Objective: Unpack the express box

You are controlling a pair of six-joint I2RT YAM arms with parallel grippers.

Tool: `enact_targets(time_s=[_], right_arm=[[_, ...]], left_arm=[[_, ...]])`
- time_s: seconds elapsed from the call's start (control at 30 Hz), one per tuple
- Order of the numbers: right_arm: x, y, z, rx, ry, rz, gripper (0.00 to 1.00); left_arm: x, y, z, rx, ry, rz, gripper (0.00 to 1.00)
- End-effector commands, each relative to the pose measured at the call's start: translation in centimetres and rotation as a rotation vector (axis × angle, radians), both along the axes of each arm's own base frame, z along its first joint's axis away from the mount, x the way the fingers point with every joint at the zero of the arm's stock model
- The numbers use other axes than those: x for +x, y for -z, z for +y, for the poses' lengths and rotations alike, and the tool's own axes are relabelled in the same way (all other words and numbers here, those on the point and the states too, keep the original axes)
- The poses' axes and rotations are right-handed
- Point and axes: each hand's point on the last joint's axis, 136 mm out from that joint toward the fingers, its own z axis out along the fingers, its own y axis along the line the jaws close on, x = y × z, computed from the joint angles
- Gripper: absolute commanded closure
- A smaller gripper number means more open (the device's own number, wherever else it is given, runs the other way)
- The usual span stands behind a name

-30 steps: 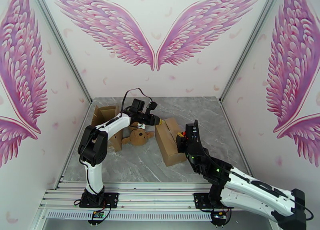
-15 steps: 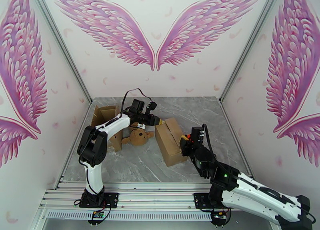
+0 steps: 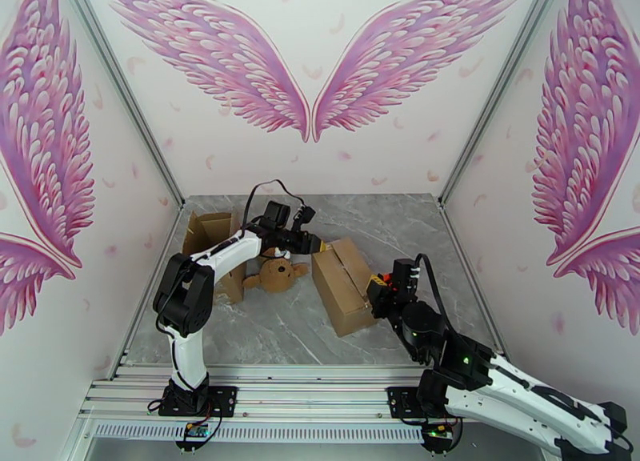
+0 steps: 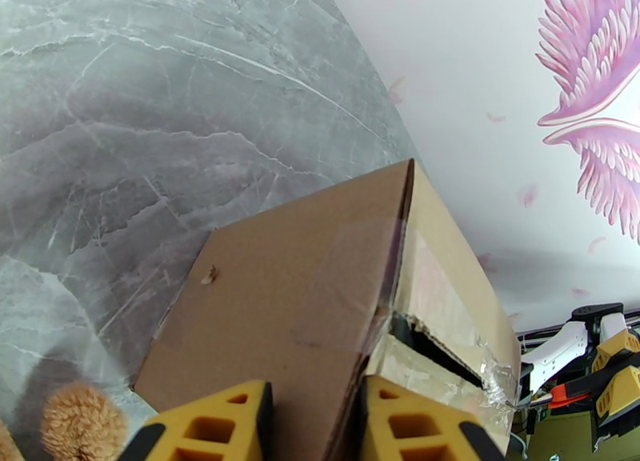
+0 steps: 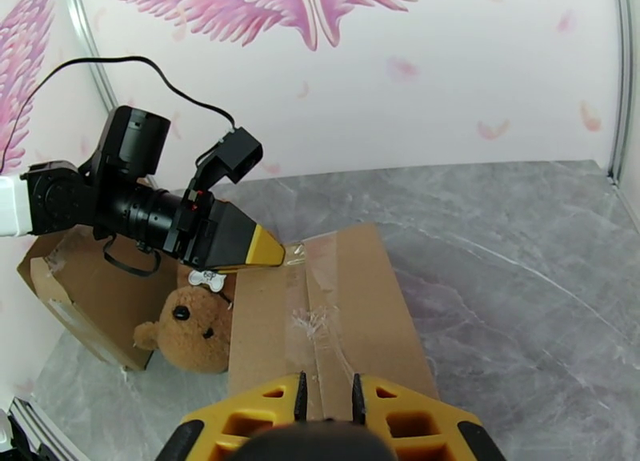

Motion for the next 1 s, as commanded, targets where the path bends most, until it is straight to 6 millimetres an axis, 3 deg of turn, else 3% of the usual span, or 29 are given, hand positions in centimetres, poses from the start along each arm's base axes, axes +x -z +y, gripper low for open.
enact_targets(time_s=[0.0, 0.3, 0.47, 0.63, 0.97], right_arm=[[-1.4, 2.7, -0.4, -0.115, -0.06, 0.062, 1.0], [-1.4, 2.3, -1.0, -0.148, -0.056, -0.013, 1.0], [-1.5, 2.0, -0.2, -0.162, -0.1, -0.063, 1.0], [-2.1, 1.4, 0.6, -0.171, -0.173, -0.09, 1.0], [-3.6, 2.1, -0.5, -0.176, -0.228, -0.11, 1.0]], left_arm=[[3.1, 11.3, 9.3, 0.421, -0.349, 0.124, 0.71], [2.7, 10.5, 10.8, 0.431, -0.423, 0.114, 0.74], [1.8, 10.2, 12.2, 0.414, -0.483, 0.127, 0.74], [1.8, 9.4, 12.4, 0.398, -0.511, 0.13, 0.74], [1.7, 9.0, 13.2, 0.374, -0.581, 0.165, 0.75]])
